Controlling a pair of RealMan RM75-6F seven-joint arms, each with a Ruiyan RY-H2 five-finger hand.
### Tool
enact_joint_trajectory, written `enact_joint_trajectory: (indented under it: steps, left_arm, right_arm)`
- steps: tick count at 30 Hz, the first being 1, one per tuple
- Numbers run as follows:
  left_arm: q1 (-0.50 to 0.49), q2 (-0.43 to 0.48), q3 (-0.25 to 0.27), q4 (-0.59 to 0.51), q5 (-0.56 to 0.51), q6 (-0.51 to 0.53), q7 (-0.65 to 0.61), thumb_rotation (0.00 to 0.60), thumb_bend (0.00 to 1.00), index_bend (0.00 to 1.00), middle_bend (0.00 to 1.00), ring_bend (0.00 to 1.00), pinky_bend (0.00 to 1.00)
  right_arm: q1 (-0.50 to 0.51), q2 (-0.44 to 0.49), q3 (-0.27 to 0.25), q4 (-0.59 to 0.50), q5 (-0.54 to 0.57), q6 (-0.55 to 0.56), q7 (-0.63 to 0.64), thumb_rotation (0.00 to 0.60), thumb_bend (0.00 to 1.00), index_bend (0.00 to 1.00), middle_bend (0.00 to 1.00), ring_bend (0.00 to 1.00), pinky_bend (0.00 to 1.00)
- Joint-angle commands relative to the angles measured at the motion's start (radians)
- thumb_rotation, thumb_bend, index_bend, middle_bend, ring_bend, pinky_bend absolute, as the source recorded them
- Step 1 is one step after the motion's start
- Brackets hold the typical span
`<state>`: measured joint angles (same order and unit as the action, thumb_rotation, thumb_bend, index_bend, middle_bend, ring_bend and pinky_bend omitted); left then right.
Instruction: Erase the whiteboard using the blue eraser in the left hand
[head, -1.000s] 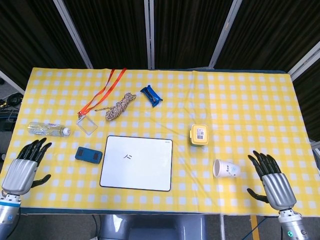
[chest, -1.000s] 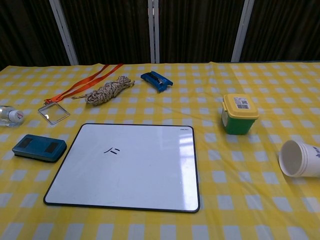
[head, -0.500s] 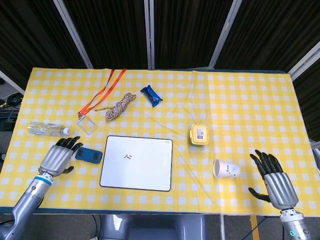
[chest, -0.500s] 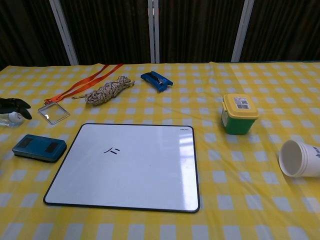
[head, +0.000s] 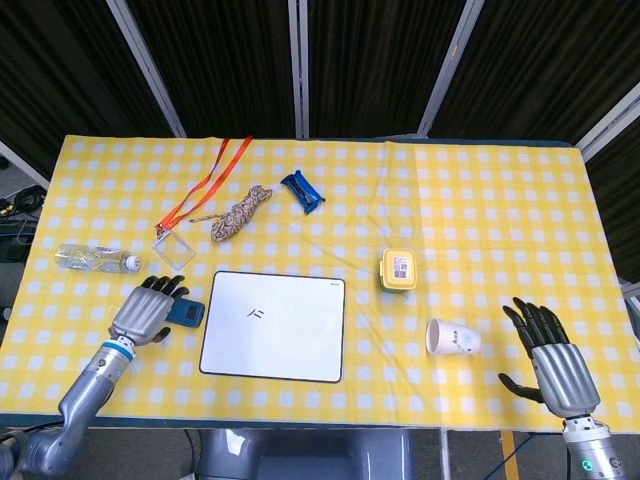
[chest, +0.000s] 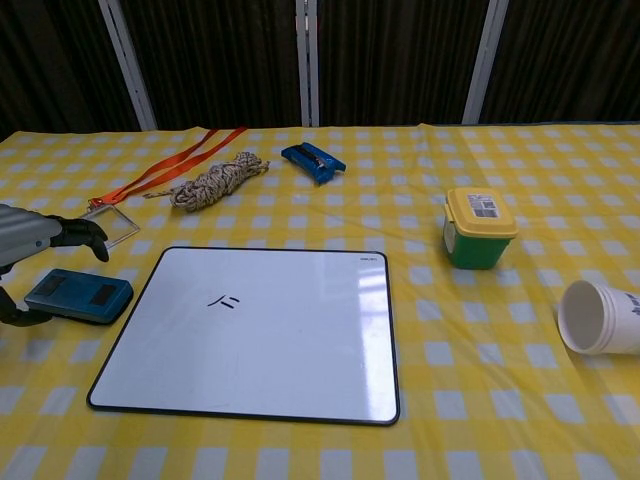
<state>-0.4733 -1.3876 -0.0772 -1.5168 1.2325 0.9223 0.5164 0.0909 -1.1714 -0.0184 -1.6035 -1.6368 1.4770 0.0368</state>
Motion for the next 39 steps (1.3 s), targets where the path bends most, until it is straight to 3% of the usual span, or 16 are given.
enact_joint_trajectory:
  steps: [1,14,17,19,24,32,39]
  left_arm:
    - [-0.02,-0.016,0.005,0.003,-0.035,-0.024,0.017,0.6,0.29,0.23,0.09,0.14,0.17]
    - [-0.051,-0.081,0.015,0.054,-0.079,-0.009,0.019,0.6,0.31,0.29,0.16,0.19,0.2]
    - [-0.049,-0.09,0.016,0.058,-0.062,0.013,0.004,0.6,0.43,0.42,0.27,0.29,0.27]
    - [-0.042,-0.104,0.017,0.068,-0.033,0.05,-0.014,0.6,0.55,0.56,0.4,0.4,0.37]
    - [-0.023,-0.143,0.019,0.114,0.058,0.143,-0.096,0.6,0.64,0.74,0.56,0.53,0.49]
    - [-0.024,-0.201,0.023,0.197,0.244,0.287,-0.262,0.6,0.64,0.76,0.58,0.55,0.51]
    - [-0.059,-0.258,0.024,0.253,0.318,0.307,-0.303,0.6,0.64,0.77,0.58,0.55,0.52]
  right_arm:
    - [0.0,0.0,0.0,0.0,0.0,0.0,0.0,0.6,0.07,0.01,0.0,0.0,0.0]
    - [0.001,-0.004,-0.001,0.002,0.003,-0.006,-0.006,0.6,0.07,0.01,0.0,0.0,0.0]
    - [0.001,-0.004,0.0,0.003,0.004,-0.005,-0.006,0.6,0.07,0.01,0.0,0.0,0.0]
    - [0.0,-0.004,0.0,0.003,0.004,-0.005,-0.005,0.6,0.07,0.01,0.0,0.0,0.0]
    - [0.0,-0.005,-0.002,0.002,0.0,-0.002,-0.007,0.6,0.07,0.01,0.0,0.0,0.0]
    - [0.0,-0.004,-0.001,0.001,0.005,-0.006,-0.004,0.6,0.07,0.01,0.0,0.0,0.0]
    - [0.002,0.001,0.004,0.002,0.013,-0.009,0.014,0.6,0.07,0.01,0.0,0.0,0.0]
